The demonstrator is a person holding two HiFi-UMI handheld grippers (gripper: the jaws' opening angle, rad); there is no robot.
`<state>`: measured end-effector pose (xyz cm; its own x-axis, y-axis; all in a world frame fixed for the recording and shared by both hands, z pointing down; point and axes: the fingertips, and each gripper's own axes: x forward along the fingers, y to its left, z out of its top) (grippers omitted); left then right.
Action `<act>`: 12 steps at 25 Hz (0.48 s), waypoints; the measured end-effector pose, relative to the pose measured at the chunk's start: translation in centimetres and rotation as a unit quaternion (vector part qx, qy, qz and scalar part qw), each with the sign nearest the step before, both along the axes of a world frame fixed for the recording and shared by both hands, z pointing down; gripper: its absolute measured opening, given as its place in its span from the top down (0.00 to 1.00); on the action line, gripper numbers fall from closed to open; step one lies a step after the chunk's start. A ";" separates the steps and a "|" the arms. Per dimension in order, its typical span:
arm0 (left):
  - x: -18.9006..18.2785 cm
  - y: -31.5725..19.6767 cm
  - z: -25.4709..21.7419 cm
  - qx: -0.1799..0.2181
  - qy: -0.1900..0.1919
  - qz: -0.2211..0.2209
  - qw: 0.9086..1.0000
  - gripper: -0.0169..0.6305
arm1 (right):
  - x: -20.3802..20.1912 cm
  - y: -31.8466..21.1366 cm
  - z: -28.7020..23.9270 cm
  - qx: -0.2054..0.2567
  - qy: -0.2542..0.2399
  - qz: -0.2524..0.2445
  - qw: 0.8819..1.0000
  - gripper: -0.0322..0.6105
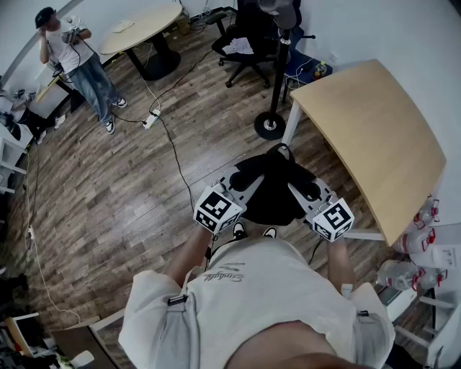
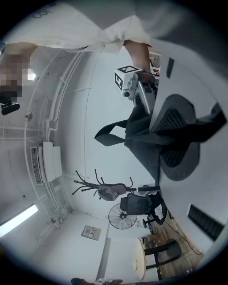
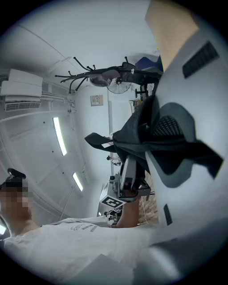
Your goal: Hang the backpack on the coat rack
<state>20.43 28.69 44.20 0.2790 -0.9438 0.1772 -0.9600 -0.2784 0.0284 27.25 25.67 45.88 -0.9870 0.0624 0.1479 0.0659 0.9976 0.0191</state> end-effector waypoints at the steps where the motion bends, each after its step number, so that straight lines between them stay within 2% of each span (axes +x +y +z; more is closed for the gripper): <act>1: 0.0 0.0 0.1 -0.001 0.002 0.000 1.000 0.90 | 0.0 0.0 0.0 0.000 -0.001 -0.001 1.000 0.90; 12: -2.6 1.4 1.2 -0.007 0.014 0.008 1.000 0.90 | -2.6 1.4 1.3 -0.021 0.012 0.008 1.000 0.90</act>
<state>17.78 30.06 45.41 0.2989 -0.9368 0.1821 -0.9543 -0.2929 0.0593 24.65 27.07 47.16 -0.9842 0.0532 0.1691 0.0497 0.9985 -0.0245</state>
